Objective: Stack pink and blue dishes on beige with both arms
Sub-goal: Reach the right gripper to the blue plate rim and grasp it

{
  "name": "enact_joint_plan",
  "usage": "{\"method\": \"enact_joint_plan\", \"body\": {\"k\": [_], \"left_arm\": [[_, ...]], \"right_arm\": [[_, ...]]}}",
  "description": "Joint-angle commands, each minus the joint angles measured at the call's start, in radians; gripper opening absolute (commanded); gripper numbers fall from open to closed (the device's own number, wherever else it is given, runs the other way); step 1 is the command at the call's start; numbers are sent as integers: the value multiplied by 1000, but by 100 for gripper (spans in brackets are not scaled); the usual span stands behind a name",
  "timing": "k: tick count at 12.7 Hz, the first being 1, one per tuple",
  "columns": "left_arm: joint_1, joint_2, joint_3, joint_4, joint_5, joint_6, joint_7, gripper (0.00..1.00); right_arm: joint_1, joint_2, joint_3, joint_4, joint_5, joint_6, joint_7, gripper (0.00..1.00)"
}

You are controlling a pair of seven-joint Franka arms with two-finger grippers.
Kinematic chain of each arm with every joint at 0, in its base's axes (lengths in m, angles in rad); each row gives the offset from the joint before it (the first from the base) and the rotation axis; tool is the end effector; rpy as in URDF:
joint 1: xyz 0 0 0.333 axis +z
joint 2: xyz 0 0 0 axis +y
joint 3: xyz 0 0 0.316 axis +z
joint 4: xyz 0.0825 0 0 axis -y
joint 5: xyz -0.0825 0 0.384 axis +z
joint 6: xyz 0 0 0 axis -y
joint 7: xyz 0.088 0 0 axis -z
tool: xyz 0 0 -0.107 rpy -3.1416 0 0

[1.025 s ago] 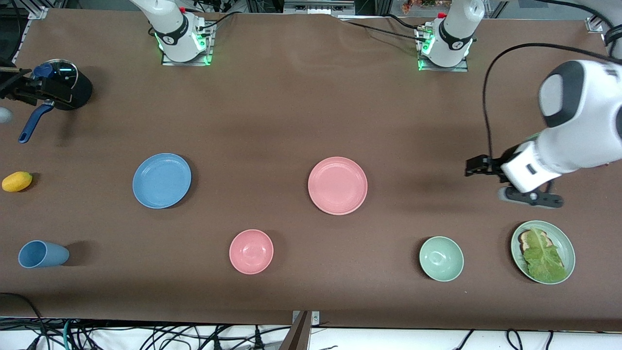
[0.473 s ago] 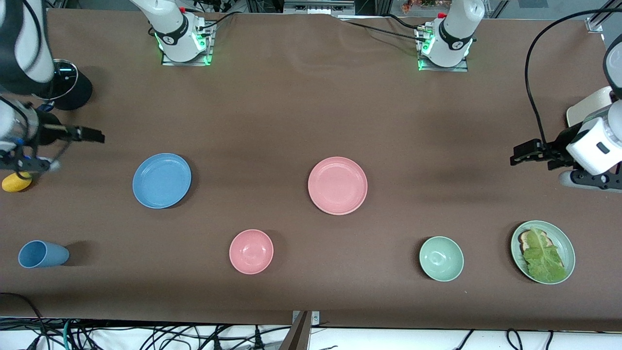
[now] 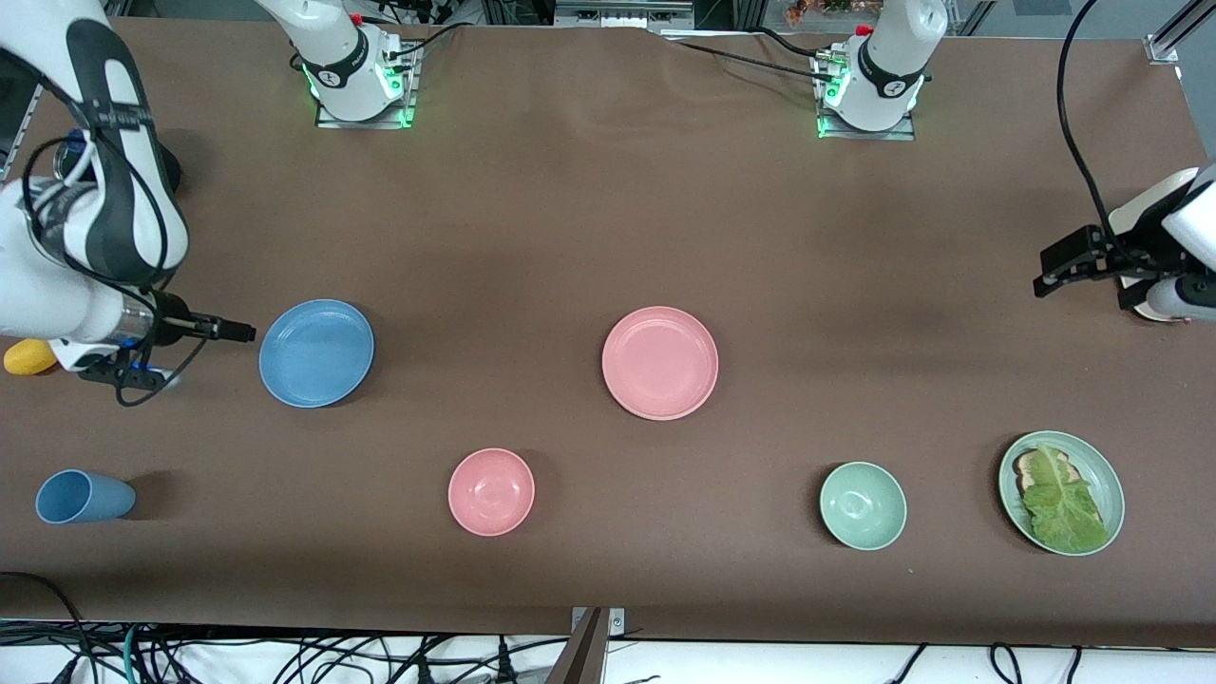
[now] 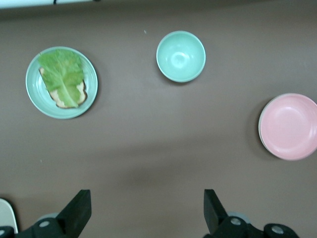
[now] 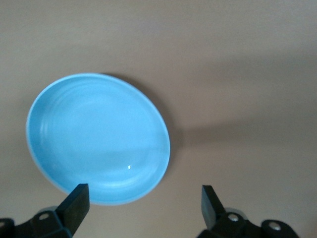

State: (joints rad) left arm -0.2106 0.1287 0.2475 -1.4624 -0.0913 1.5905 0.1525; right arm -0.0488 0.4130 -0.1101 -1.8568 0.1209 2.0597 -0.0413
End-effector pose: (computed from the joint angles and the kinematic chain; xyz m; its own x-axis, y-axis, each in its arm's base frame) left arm 0.5951 0.0026 0.6057 0.9932 -0.1153 0.0123 -0.1159 -0.9915 0.0586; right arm 0.6073 -0.0873 0.2838 0.9640 -0.1703 -0.2041 -0.1854 -0.9810 -0.0571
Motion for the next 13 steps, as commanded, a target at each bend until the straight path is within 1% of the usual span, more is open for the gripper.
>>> {"method": "enact_joint_plan", "body": {"k": [1,2,4,5,6,8,10,11,12,13], "left_arm": [[-3,-17,-2,-4,19,-90,2,100],[-1,-17,-1,-3,22,-92,10,100],[-3,-17,0,7,18,-92,10,100],[-4,-15,1,8,19,-92,1,100],[-4,-12,1,8,21,-90,-1,100],[-1,-4,1,11,31,-87,-4,100],[2,-3,4,11,33,-84,-7,100],[20,-12,7,16,22,-83,-8,100],[48,-15,4,43,12,-83,-4,100],[51,-14,4,63,2,-83,-5,100]], "right_arm": [[-37,75,9,13,83,53,-31,100],[-36,98,9,13,132,69,-46,99],[-37,142,10,11,152,103,-54,97],[-43,148,9,11,152,103,-63,91],[-45,156,9,11,152,105,-74,88],[-62,176,10,10,152,106,-94,75],[-63,182,13,8,154,103,-98,47],[-63,182,15,8,154,102,-100,34],[-63,182,15,8,154,94,-101,14],[-63,182,16,10,154,91,-98,0]]}}
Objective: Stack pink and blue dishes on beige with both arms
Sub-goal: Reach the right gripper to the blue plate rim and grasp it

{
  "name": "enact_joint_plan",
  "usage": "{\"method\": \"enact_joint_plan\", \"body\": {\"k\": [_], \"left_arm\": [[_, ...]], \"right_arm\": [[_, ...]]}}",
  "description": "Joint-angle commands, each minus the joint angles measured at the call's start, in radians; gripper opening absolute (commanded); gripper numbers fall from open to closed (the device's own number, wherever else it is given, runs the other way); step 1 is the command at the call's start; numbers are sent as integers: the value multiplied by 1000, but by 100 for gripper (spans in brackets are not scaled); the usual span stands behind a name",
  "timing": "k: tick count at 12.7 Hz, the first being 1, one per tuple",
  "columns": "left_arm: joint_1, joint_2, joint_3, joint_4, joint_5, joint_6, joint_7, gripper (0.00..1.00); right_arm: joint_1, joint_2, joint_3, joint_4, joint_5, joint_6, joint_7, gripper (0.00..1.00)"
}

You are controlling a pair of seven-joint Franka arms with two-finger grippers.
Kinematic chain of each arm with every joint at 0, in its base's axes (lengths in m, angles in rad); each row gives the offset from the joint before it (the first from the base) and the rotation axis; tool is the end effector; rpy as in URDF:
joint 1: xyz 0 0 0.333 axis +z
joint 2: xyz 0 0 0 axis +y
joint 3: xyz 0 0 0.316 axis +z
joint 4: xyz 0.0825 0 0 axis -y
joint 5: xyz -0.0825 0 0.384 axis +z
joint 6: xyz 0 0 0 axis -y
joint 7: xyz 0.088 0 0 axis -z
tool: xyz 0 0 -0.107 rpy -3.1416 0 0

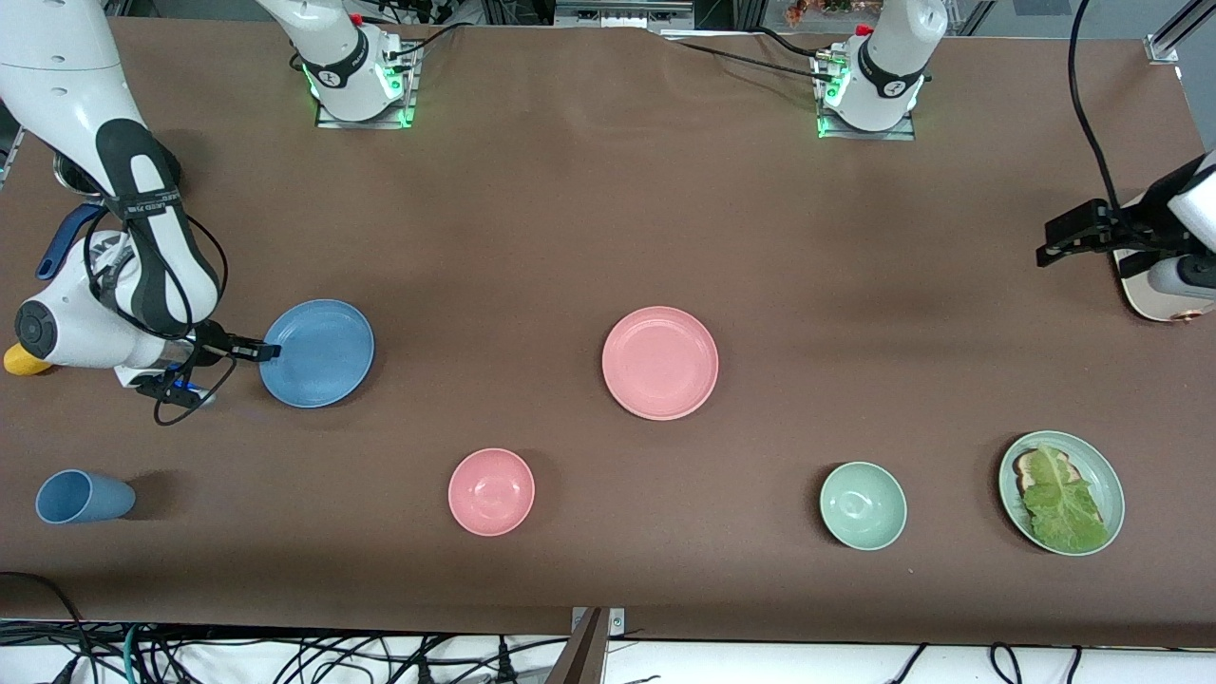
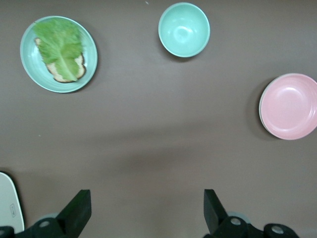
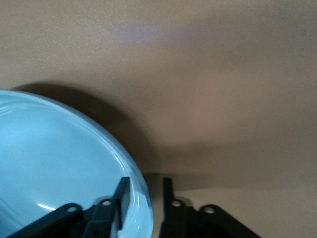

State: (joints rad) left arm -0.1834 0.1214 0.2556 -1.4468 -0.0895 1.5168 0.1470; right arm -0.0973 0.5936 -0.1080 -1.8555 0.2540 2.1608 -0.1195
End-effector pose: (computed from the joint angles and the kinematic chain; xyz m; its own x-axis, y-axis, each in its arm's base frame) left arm 0.5851 0.0227 0.6111 0.9961 -0.0797 -0.0383 -0.0771 -0.9949 0.0652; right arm 0.5987 -0.1124 0.1805 0.9379 -0.2179 -0.2700 -0.2610 -0.9558 -0.1354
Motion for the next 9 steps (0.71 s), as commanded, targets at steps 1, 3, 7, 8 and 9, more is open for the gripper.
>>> {"method": "enact_joint_plan", "body": {"k": [1,3,7,8,9], "left_arm": [[25,-6,-4,51,1,-9,0,100],[22,-8,-9,80,7,-10,-6,100],[12,-28,-13,92,16,-15,-7,100],[12,-31,-15,92,13,-17,-24,100],[12,-34,-15,92,13,-20,-61,100]], "right_arm": [[-15,2,14,10,21,-10,-22,0],[-16,2,16,10,21,-13,-31,0],[-2,-46,27,137,18,-224,-36,0],[-2,-49,45,192,18,-311,-32,0],[-2,-51,62,235,18,-391,-28,0]]}}
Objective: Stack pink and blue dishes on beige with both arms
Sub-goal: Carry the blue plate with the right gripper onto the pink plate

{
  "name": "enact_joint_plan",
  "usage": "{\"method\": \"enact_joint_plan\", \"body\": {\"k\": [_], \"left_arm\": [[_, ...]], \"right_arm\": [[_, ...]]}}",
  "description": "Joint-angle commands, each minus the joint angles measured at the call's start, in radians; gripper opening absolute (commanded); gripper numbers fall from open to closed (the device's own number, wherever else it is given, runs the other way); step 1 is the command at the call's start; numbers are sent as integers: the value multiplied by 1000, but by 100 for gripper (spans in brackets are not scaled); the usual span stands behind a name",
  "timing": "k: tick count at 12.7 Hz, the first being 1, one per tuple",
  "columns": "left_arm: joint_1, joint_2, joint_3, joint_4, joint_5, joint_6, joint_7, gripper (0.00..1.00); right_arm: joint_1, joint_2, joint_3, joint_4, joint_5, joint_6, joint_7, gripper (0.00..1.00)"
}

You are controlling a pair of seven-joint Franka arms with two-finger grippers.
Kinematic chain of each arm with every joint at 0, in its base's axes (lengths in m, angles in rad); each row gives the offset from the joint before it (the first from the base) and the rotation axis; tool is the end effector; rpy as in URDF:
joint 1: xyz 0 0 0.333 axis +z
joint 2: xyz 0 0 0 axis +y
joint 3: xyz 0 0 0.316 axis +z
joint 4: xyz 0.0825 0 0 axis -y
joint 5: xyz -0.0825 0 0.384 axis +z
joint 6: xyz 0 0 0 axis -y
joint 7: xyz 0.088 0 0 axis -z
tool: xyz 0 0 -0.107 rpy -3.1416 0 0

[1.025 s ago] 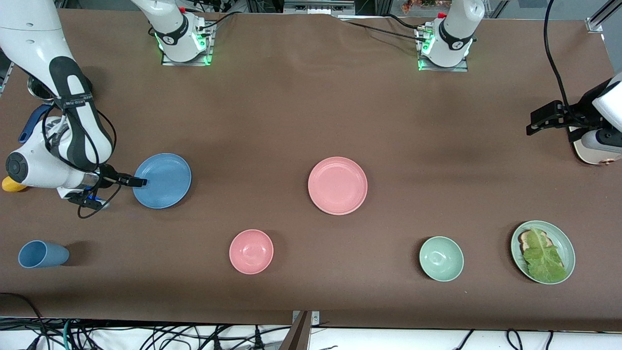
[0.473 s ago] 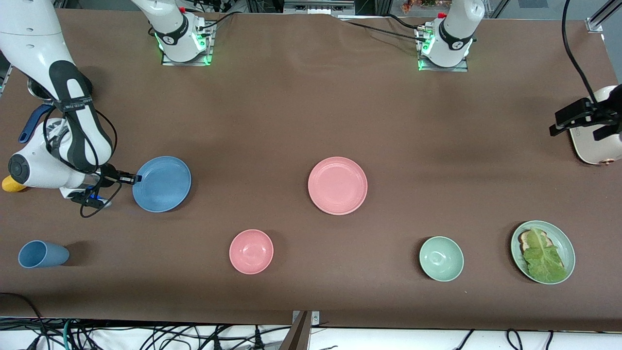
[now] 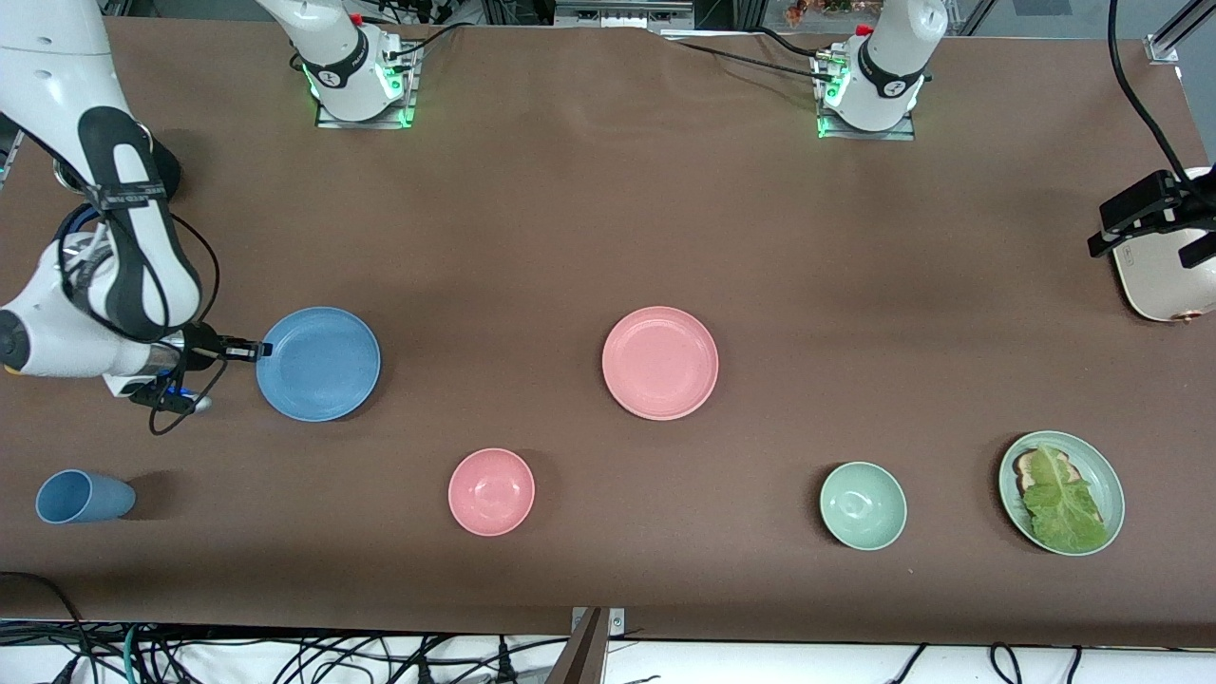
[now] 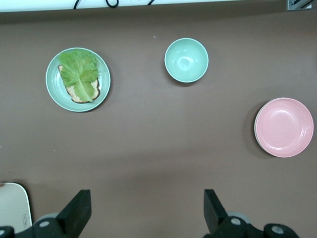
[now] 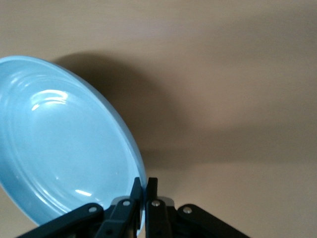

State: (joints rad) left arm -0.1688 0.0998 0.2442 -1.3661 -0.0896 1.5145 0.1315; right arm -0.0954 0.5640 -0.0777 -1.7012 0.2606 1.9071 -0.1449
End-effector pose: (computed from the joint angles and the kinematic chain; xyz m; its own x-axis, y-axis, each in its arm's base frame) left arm 0.5786 0.0251 0.6607 0.9962 -0.0634 0.0597 -0.0668 -0.9961 0.0576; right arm 0.6273 -0.0869 0.2446 0.9384 -0.1101 -0.3274 -0.1851 -0.9606 -0.2074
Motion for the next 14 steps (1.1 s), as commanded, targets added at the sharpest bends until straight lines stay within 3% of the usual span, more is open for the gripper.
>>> {"method": "enact_joint_plan", "body": {"k": [1,4,8,9,14], "left_arm": [[-3,-15,-3,12,11,-36,-87,100],[0,-20,-37,12,19,-56,-113,100],[14,-52,-72,-2,22,-56,-104,100],[21,-52,-72,-7,21,-56,-92,100],[68,-57,-118,-30,11,-56,-38,100]], "right_arm": [[-4,-27,50,115,11,-201,-2,0],[-3,-52,162,170,12,-272,120,0],[6,-55,388,170,11,-179,447,0],[29,-44,421,170,9,-157,497,0],[221,29,427,172,12,79,692,0]]}}
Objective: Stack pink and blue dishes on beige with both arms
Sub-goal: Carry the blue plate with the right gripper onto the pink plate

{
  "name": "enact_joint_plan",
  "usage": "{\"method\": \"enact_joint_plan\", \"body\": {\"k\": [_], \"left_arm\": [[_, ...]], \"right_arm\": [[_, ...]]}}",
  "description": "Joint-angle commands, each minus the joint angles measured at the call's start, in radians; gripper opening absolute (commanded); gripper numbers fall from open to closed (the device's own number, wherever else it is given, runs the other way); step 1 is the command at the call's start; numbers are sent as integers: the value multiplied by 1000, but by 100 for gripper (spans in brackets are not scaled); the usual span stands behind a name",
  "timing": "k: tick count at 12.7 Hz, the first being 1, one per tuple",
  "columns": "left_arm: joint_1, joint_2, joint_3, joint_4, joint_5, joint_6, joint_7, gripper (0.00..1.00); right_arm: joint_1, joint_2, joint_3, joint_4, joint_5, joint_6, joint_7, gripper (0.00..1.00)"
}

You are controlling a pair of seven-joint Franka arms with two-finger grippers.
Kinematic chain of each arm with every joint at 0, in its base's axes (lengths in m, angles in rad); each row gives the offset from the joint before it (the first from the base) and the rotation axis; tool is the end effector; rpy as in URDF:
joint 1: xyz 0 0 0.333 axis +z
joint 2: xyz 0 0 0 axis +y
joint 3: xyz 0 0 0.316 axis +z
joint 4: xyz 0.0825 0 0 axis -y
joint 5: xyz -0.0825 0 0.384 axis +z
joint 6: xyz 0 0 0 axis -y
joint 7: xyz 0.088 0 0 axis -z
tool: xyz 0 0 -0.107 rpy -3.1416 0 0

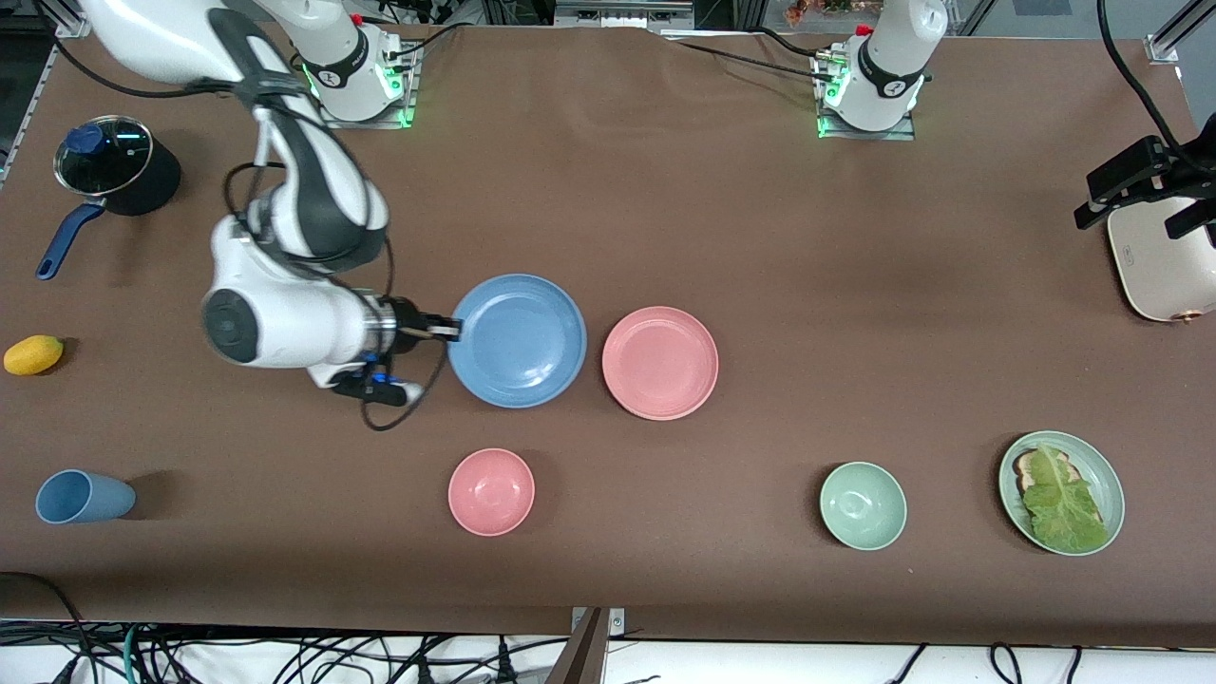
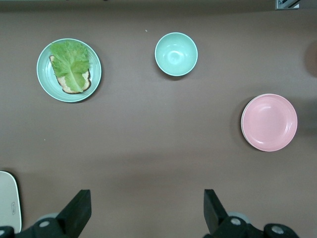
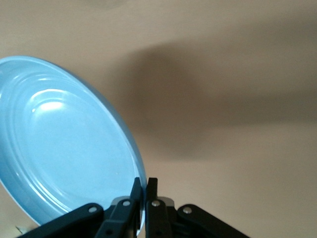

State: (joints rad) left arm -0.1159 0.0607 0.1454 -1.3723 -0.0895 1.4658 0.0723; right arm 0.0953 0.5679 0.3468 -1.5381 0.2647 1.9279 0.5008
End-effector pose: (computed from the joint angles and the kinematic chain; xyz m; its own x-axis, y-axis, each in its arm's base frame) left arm 0.5619 0.0031 0.6745 0.9978 -0.0525 0.0394 -0.0554 -0.9955 0.0771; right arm 0.6227 0.2766 0.3334 0.9268 -0.1464 -0.3459 -0.2472 -0.9312 -0.2680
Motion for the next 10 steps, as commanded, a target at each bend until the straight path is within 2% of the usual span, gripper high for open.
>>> {"method": "enact_joint_plan", "body": {"k": [1,4,8,10], "left_arm": [[15,-25,-20,-34,7,-7,21,100],[18,-25,-20,-60,4,-7,21,100],[12,-1,-20,-50,5,-7,26,100],[12,1,-18,-50,5,-7,26,100]], "right_arm": [[65,44,3,9,10,103,59,0],[147,92,1,7,99,207,91,0],[240,165,1,9,93,377,88,0],[274,187,-3,9,85,411,87,0]]}}
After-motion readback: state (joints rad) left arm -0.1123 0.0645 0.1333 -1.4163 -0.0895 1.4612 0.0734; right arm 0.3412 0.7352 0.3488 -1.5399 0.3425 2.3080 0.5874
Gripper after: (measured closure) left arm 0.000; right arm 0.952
